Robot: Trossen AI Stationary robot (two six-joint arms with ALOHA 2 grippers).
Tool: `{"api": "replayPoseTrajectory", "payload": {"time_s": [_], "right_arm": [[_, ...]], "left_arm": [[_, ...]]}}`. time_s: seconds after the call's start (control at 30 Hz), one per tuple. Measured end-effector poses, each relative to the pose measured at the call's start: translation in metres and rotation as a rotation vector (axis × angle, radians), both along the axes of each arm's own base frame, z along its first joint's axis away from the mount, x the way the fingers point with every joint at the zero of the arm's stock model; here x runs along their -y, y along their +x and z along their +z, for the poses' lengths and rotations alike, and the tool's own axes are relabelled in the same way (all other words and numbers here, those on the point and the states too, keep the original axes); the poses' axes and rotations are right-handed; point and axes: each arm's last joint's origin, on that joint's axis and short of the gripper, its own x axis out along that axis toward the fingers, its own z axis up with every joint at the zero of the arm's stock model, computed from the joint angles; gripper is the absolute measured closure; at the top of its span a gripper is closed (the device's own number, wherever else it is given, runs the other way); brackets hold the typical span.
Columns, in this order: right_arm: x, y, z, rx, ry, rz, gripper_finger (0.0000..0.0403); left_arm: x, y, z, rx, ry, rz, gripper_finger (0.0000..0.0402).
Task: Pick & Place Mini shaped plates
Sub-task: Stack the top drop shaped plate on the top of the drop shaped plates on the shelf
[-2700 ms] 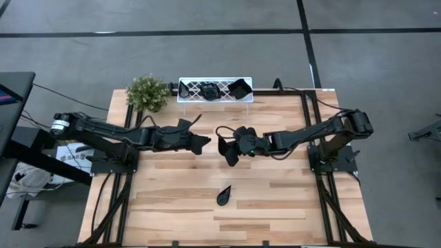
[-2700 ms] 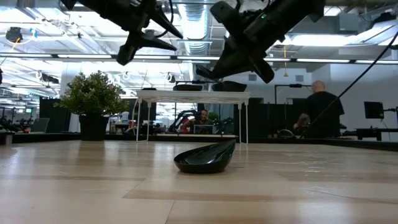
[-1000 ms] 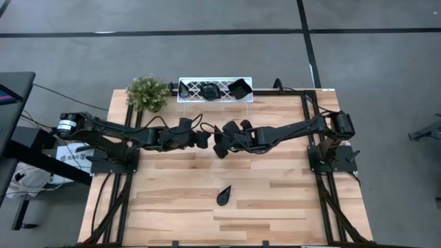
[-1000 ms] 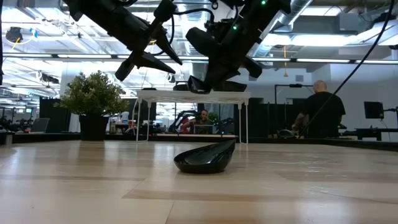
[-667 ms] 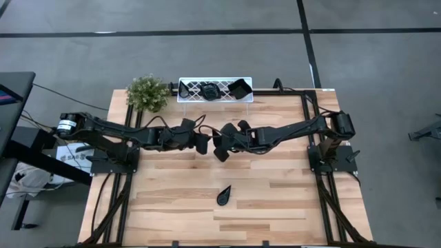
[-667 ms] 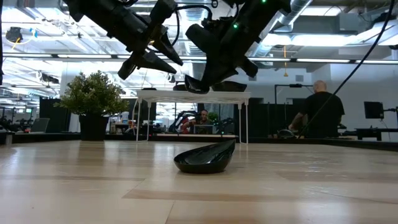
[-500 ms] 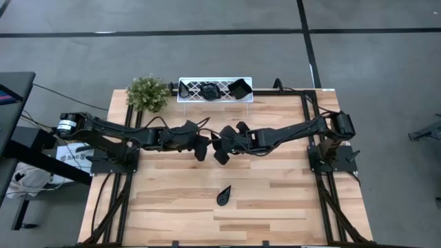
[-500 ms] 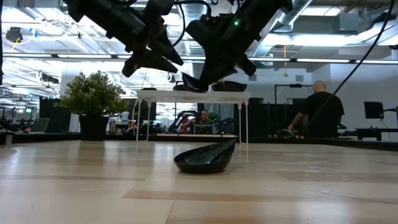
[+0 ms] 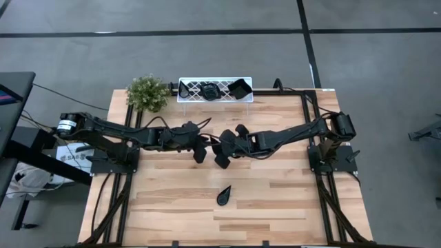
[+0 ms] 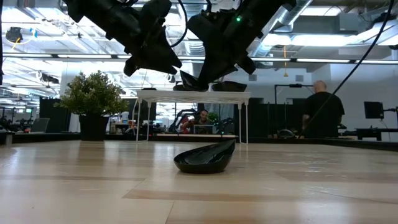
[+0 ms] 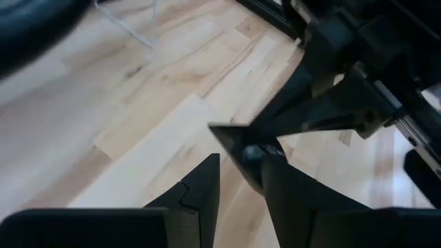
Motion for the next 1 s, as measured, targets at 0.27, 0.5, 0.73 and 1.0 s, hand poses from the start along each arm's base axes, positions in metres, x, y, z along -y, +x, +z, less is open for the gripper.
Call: {"api": "replayPoseTrajectory", "payload": {"time_s": [0.27, 0.5, 0.73, 1.0], "right_arm": [[-0.003, -0.003, 0.009, 0.025, -0.045, -0.011, 0.0403], [-0.005, -0.003, 0.01, 0.039, -0.048, 0.001, 0.0403], [-0.006, -0.001, 0.013, 0.07, -0.041, 0.011, 0.0403], [-0.006, 0.0, 0.012, 0.069, -0.029, 0.022, 0.0403]], "left_arm": [[0.002, 0.0, 0.0, 0.022, -0.082, 0.044, 0.0293], [0.002, 0.0, 0.0, 0.062, -0.194, 0.13, 0.0293], [0.003, 0.002, 0.002, 0.115, -0.323, 0.182, 0.0293], [0.003, 0.002, 0.002, 0.121, -0.331, 0.19, 0.0293]]}}
